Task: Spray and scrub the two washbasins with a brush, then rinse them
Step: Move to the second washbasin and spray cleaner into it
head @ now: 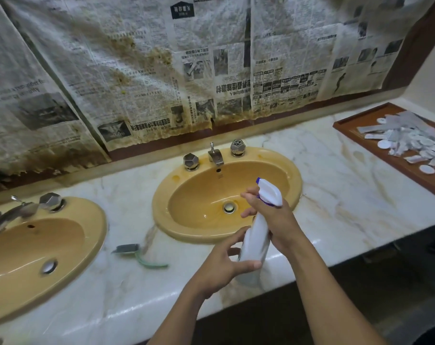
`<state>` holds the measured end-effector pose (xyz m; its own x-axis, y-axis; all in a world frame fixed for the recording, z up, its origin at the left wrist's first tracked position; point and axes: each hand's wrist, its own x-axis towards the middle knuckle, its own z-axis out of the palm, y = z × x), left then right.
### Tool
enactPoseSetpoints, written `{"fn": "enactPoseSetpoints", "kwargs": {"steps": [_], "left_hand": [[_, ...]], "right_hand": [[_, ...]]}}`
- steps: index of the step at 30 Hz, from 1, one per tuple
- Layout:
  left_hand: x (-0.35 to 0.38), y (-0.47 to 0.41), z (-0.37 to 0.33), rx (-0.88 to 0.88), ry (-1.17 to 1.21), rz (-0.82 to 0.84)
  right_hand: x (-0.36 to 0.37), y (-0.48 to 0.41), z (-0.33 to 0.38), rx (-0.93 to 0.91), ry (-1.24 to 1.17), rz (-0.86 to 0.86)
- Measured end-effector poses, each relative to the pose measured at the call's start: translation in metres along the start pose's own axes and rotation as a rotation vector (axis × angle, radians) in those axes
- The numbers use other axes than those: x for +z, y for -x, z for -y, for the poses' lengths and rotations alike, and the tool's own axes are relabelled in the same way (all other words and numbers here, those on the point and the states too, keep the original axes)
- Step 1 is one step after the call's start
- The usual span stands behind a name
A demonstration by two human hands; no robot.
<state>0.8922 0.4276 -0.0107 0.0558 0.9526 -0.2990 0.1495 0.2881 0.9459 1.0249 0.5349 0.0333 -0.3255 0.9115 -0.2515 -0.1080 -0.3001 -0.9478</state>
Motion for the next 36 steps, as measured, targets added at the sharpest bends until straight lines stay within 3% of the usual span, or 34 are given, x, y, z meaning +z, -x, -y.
{"fn": "enactPoseSetpoints", "kwargs": {"steps": [9,16,23,28,34,36], "left_hand": [[-0.038,-0.003,0.019,-0.022,0.07,0.027],[-0.05,-0.003,0.029,-0.03,0.151,0.062],[-0.041,-0.018,0.009,0.003,0.167,0.036],[-0.026,-0.03,-0.008,-0.012,0.157,0.0],[-0.004,-0.038,-0.019,-0.029,0.179,0.018],[0.001,-0.04,-0.023,-0.044,0.167,-0.004]], "right_hand": [[0.05,-0.036,-0.02,0.186,0.125,-0.285],[0.057,-0.043,-0.028,0.177,0.092,-0.195],[0.046,-0.063,-0.017,0.206,0.158,-0.318],[0.02,-0.076,-0.005,0.176,0.03,-0.221],[-0.005,-0.084,-0.008,0.222,0.067,-0.335],[-0.011,-0.085,-0.007,0.194,0.057,-0.302]]}}
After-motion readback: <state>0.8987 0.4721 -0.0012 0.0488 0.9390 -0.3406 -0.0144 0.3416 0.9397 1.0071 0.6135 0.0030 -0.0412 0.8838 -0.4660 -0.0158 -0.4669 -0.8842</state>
